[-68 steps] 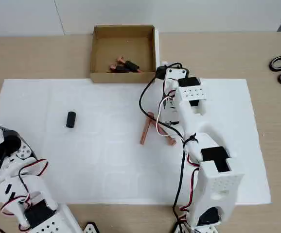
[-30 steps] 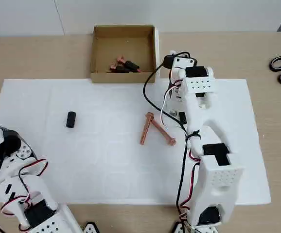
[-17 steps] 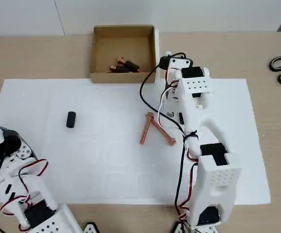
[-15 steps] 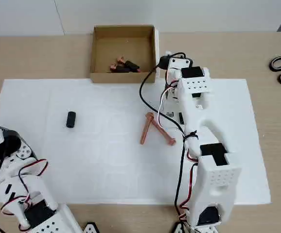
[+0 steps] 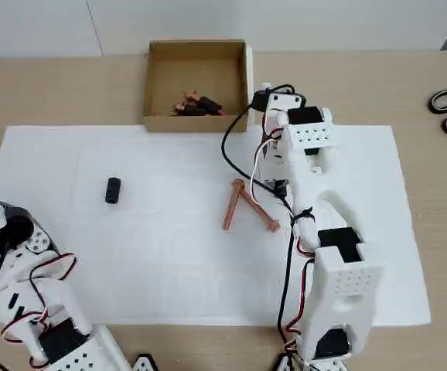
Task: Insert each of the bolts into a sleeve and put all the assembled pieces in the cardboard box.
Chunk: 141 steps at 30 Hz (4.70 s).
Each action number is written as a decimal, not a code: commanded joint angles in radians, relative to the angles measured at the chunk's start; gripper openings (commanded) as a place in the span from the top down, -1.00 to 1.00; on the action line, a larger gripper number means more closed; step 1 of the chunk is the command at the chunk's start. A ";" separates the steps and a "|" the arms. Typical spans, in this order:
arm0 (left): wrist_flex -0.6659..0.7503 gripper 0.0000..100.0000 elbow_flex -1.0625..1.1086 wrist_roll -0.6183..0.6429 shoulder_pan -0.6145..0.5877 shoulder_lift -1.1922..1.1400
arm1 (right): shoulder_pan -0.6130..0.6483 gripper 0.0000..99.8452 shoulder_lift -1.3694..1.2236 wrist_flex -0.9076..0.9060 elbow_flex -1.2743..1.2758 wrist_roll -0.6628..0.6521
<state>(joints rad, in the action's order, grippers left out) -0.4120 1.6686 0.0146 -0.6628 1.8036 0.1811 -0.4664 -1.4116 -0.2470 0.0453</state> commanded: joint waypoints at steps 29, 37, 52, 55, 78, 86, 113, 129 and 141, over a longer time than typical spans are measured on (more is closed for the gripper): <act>-0.002 0.99 -0.012 -0.002 0.002 0.015 | -0.130 0.76 0.188 -0.042 -0.083 -0.035; -0.002 0.99 -0.012 -0.002 0.002 0.015 | -0.131 0.67 0.182 -0.044 -0.080 -0.075; -0.002 0.99 -0.012 -0.002 0.002 0.015 | -0.130 0.57 0.031 -0.042 -0.080 -0.124; -0.002 0.99 -0.012 -0.002 0.002 0.015 | -0.128 0.57 0.001 -0.038 -0.080 -0.124; -0.002 0.99 -0.012 -0.002 0.002 0.015 | -0.051 0.58 -0.065 0.088 -0.081 -0.121; -0.002 0.99 -0.012 -0.002 0.002 0.015 | -0.054 0.58 -0.093 0.071 -0.077 -0.120; -0.003 0.99 -0.012 -0.003 0.002 0.015 | -0.016 0.99 -0.071 -0.254 -0.313 -0.118; -0.061 0.99 -0.013 -0.132 0.043 0.014 | 0.007 0.99 0.676 -0.275 0.043 -0.121; -0.209 0.99 -0.114 -0.132 0.396 0.014 | 0.001 0.99 1.658 0.260 0.878 -0.203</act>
<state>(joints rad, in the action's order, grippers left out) -0.6160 1.6011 -0.1128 -0.3084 1.8036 0.1857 0.9452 -1.3717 0.3959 -0.1036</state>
